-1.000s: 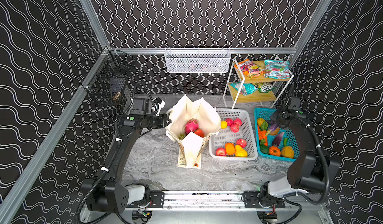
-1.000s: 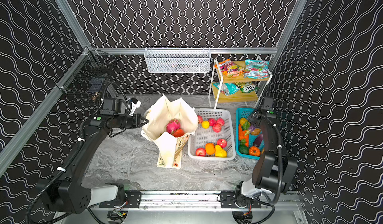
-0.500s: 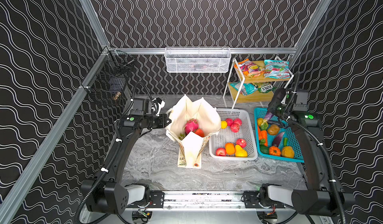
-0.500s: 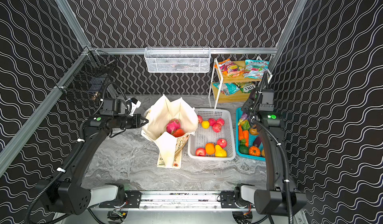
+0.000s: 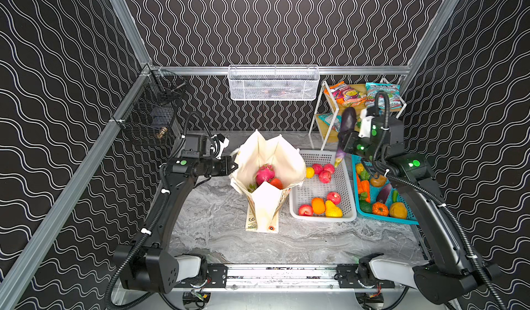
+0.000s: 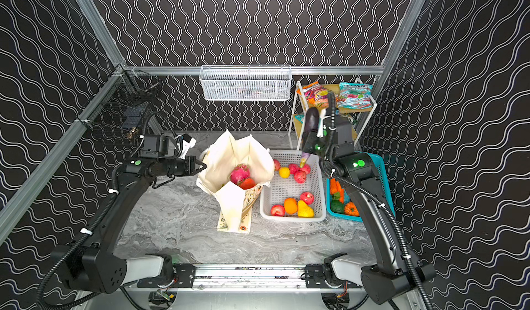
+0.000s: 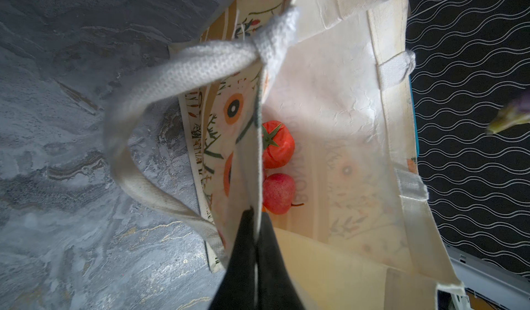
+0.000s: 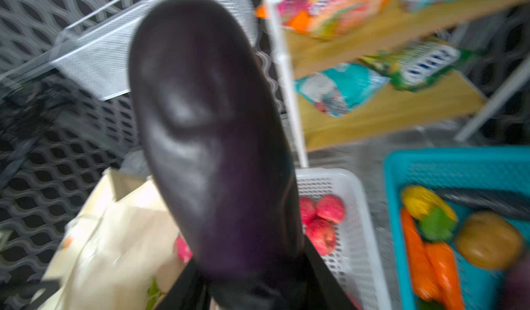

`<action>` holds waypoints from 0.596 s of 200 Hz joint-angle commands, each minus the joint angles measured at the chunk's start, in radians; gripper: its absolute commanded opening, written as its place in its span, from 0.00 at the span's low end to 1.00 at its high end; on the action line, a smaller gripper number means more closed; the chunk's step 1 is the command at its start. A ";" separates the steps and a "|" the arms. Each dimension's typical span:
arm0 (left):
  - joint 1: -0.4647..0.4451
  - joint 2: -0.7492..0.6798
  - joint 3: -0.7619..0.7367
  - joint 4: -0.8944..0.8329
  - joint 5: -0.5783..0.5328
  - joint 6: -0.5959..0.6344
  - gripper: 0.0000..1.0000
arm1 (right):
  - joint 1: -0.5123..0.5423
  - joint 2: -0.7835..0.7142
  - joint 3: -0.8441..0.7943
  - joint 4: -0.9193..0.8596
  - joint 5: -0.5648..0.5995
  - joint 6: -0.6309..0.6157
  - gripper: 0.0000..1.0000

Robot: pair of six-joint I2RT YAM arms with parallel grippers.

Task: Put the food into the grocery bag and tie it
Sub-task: 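Lift the purple eggplant and carry it with the right gripper over the tote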

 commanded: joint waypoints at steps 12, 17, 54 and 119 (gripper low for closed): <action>0.000 0.013 0.014 0.015 0.020 0.021 0.00 | 0.141 0.061 0.049 0.131 -0.029 -0.103 0.35; -0.001 0.013 0.015 0.016 0.021 0.020 0.00 | 0.157 0.072 0.051 0.145 -0.036 -0.114 0.35; 0.000 0.003 -0.002 0.042 0.050 -0.001 0.00 | 0.242 0.169 0.062 0.239 -0.153 -0.154 0.35; 0.000 0.006 0.011 0.015 0.045 0.014 0.00 | 0.330 0.315 0.076 0.293 -0.210 -0.182 0.35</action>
